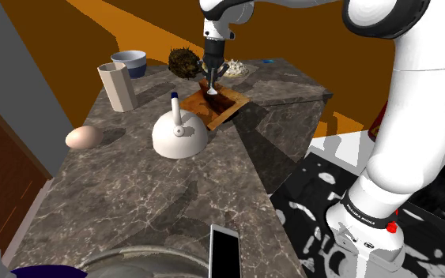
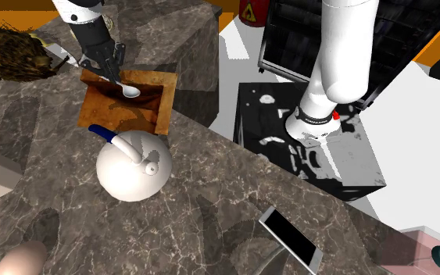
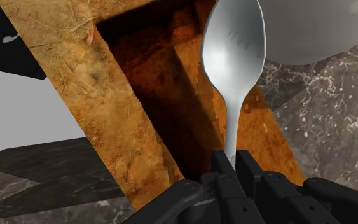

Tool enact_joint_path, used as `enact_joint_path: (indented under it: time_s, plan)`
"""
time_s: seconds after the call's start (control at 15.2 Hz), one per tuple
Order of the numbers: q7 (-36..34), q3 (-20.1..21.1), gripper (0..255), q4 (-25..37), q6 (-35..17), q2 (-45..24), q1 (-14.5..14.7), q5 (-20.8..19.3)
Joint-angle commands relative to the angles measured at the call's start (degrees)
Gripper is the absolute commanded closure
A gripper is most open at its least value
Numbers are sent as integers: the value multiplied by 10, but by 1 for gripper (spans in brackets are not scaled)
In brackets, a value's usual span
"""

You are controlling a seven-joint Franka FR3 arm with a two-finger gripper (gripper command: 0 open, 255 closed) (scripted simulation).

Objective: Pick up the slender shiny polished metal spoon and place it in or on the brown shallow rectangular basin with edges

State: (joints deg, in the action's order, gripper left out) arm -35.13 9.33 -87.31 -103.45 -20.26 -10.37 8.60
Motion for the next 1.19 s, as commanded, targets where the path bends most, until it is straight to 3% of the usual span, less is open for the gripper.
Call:
enact_joint_path:
  time_s: [0.0, 0.07, 0.4, 0.66, 1.12]
  plan:
    - [0, 0, 255, 0, 0, 0, 0, 0]
    - [0, 0, 0, 0, 0, 0, 0, 0]
    - [0, 0, 0, 0, 0, 0, 0, 0]
    - [-3, -2, 0, 78, 74, -4, -5, -2]
    - [-3, -2, 0, 78, 74, -4, -5, -2]
